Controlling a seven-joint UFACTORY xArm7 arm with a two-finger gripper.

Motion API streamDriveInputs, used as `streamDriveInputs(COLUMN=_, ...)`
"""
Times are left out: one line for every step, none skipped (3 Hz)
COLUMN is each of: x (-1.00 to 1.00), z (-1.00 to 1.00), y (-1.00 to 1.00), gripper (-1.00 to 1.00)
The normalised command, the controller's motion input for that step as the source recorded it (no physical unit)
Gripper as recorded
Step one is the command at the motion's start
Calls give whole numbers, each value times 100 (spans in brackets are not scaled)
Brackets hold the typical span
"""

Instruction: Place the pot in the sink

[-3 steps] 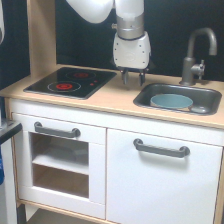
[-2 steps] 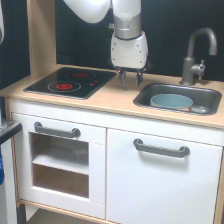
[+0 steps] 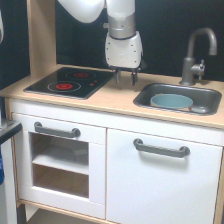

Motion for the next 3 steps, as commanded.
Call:
streamDriveInputs(x=-33, z=34, y=-16, gripper=99)
streamDriveInputs(x=-32, z=36, y=-18, gripper=99)
streamDriveInputs(x=-39, z=46, y=-19, gripper=99)
